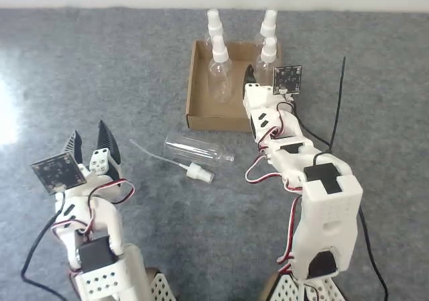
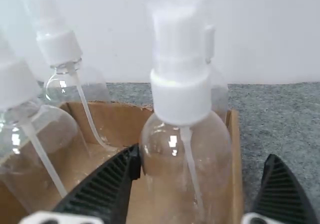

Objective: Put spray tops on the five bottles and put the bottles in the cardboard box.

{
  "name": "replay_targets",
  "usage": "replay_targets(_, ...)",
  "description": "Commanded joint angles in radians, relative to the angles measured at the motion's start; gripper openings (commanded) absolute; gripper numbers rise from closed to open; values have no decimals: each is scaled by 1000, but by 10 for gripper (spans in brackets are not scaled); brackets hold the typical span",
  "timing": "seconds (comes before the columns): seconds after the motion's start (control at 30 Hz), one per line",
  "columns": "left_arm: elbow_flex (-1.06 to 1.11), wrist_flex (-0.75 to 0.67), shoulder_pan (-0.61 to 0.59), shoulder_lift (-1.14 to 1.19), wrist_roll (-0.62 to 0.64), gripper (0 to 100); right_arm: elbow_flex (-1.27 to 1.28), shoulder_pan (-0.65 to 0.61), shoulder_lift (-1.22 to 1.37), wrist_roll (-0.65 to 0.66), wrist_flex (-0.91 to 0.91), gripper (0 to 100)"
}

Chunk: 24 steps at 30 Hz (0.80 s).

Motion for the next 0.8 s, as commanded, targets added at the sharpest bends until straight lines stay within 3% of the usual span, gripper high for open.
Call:
replay_targets(0.0,-8,-34,-2,-20,-8,174,-44,21,-105,-9,5,333)
replay_targets(0.77,-8,-34,-3,-20,-9,174,195,21,-351,-12,15,333)
